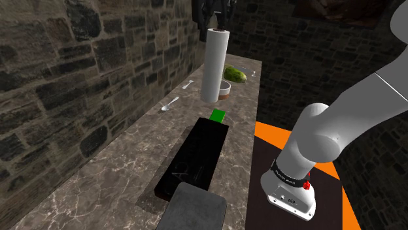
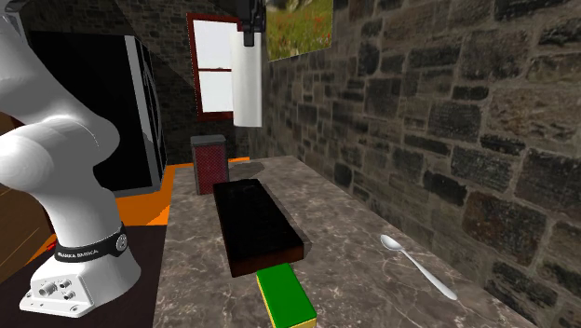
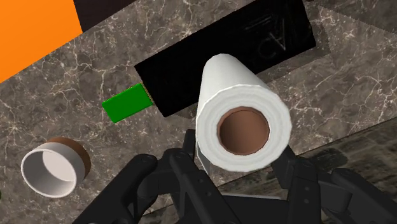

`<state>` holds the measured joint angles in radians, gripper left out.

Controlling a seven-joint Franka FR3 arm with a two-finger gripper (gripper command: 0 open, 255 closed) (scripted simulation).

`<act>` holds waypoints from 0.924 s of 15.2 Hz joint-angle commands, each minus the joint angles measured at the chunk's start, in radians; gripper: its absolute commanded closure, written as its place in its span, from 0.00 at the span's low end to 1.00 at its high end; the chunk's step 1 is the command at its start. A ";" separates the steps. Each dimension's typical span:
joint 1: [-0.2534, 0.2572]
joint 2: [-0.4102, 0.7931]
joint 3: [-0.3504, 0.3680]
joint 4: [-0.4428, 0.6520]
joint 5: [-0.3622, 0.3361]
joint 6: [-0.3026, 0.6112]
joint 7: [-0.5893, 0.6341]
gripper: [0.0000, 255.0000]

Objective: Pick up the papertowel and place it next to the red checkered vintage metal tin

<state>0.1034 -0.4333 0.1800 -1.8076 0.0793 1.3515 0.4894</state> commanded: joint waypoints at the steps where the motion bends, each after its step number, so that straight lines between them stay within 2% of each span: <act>1: 0.013 0.017 0.040 0.017 0.015 0.003 0.055 1.00; 8: 0.056 0.133 0.180 0.135 0.037 0.012 0.244 1.00; 14: 0.101 0.288 0.307 0.291 0.005 0.011 0.422 1.00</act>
<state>0.1937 -0.1725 0.4610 -1.5377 0.0906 1.3562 0.8725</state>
